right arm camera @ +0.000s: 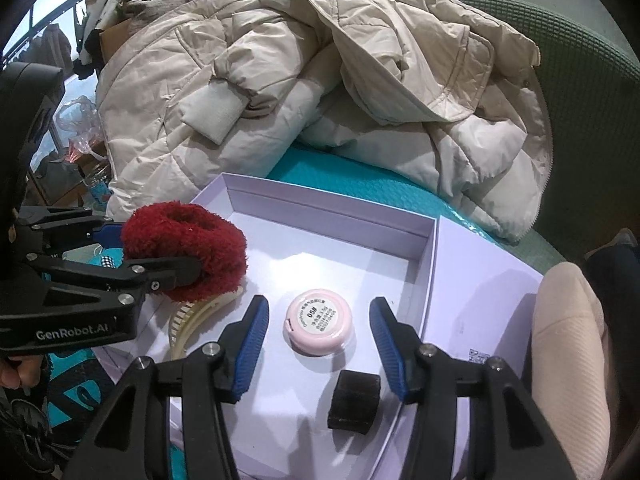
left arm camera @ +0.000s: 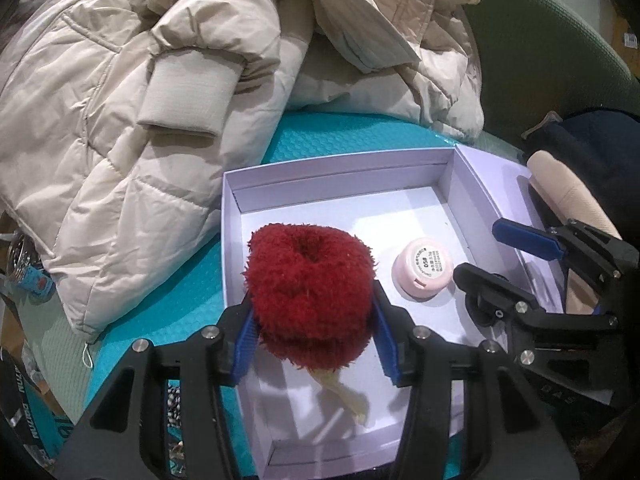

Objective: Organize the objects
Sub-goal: 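Open left tool releasing scrunchie while right tool releases hair tie in box, then withdraw both tools from the box toward the gold bear clip and black claw clip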

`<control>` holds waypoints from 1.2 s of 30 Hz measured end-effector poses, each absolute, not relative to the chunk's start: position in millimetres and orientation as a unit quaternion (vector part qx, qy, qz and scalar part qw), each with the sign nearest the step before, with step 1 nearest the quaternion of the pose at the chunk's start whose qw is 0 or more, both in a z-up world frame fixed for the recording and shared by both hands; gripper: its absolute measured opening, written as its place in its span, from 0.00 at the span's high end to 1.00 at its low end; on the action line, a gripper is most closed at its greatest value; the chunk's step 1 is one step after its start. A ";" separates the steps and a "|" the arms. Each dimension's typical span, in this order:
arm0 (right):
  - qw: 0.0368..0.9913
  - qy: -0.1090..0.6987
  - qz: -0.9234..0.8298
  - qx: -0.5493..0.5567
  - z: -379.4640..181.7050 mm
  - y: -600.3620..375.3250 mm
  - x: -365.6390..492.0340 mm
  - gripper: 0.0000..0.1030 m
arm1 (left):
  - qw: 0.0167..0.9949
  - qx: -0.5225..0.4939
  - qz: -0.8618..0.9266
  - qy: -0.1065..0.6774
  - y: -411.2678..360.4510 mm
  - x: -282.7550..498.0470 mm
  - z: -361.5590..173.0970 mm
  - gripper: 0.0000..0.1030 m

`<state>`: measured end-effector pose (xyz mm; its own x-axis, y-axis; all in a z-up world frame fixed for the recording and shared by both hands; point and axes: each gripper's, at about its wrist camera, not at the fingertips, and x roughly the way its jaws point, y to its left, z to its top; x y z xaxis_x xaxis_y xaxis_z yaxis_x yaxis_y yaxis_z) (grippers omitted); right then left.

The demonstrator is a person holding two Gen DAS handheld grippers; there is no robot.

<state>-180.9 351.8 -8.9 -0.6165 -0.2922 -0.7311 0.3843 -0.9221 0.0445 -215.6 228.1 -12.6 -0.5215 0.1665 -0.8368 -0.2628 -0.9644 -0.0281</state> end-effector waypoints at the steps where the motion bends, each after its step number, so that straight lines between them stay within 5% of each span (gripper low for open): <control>1: 0.190 0.059 -0.897 0.394 -8.3 350.9 -180.0 0.49 | 0.121 -0.472 0.872 0.051 226.9 -214.4 -11.0 0.52; 9: 0.199 0.063 -0.898 0.387 -2.1 346.6 -174.5 0.49 | 0.106 -0.457 0.882 0.055 219.4 -203.9 4.6 0.37; 36: 0.280 0.069 -0.884 0.368 14.1 305.0 -144.6 0.49 | 0.043 -0.448 0.893 0.026 162.9 -152.2 31.5 0.36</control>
